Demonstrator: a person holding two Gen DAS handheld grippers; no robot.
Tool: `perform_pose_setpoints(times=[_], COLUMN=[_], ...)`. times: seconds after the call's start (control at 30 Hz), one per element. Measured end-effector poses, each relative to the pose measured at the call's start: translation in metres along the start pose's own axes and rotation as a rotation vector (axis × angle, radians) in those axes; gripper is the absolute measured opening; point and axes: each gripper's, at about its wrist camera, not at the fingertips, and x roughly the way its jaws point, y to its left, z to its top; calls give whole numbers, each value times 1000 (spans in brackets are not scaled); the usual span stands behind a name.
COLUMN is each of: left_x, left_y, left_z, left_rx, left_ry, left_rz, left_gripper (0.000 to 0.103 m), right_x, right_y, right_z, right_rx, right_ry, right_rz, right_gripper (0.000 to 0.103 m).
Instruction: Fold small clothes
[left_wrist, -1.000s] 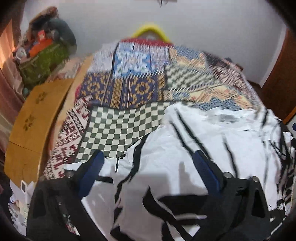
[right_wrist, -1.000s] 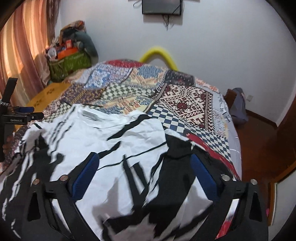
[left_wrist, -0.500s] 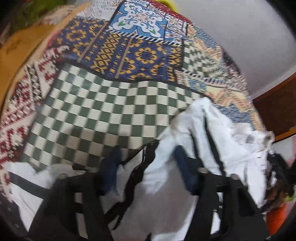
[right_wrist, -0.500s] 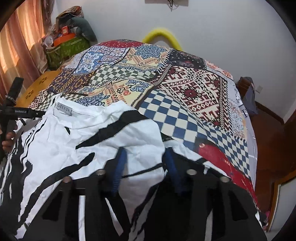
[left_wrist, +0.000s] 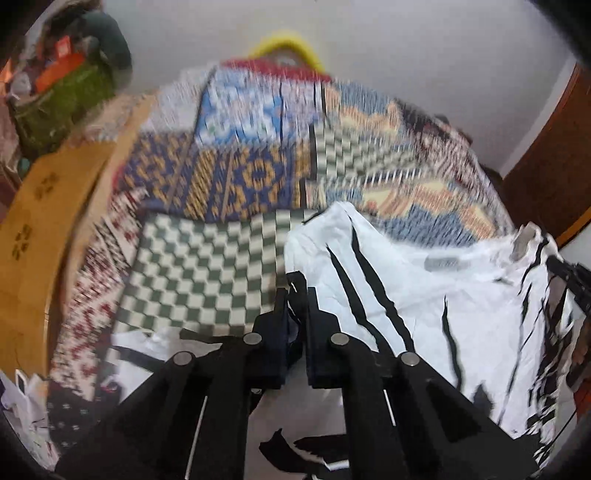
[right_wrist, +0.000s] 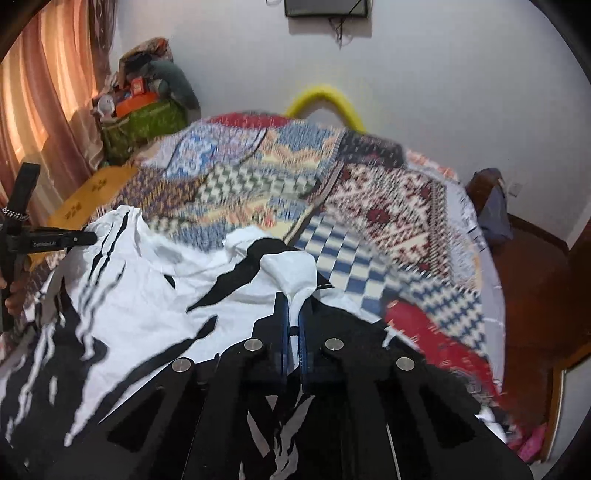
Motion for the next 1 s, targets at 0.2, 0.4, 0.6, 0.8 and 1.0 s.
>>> perform_pose_setpoints(times=[0.2,0.4,0.6,0.8,1.0], left_x=[-49,-63,-65,-82,-67], left_y=[-5,-19,-21,32,111], left_z=[10,-12,-39,-66,-106], left_rx=[7,46,78,-13,-237], left_ry=[-88,-32,3,-22,77], left_rz=[-4,-31,66,107,102], left_gripper=[6,7,54,70,70], right_x=[-41,-66,-62,-47,-17], right_y=[1,5,24,38,54], right_z=[13,5,-16,-30,-37], right_rx=[15,27,1,-27,-40], right_ry=[-99,-95,-23,33,89], right_rz=[-40,0,32,43,57], right_gripper=[2,2,3,36,39])
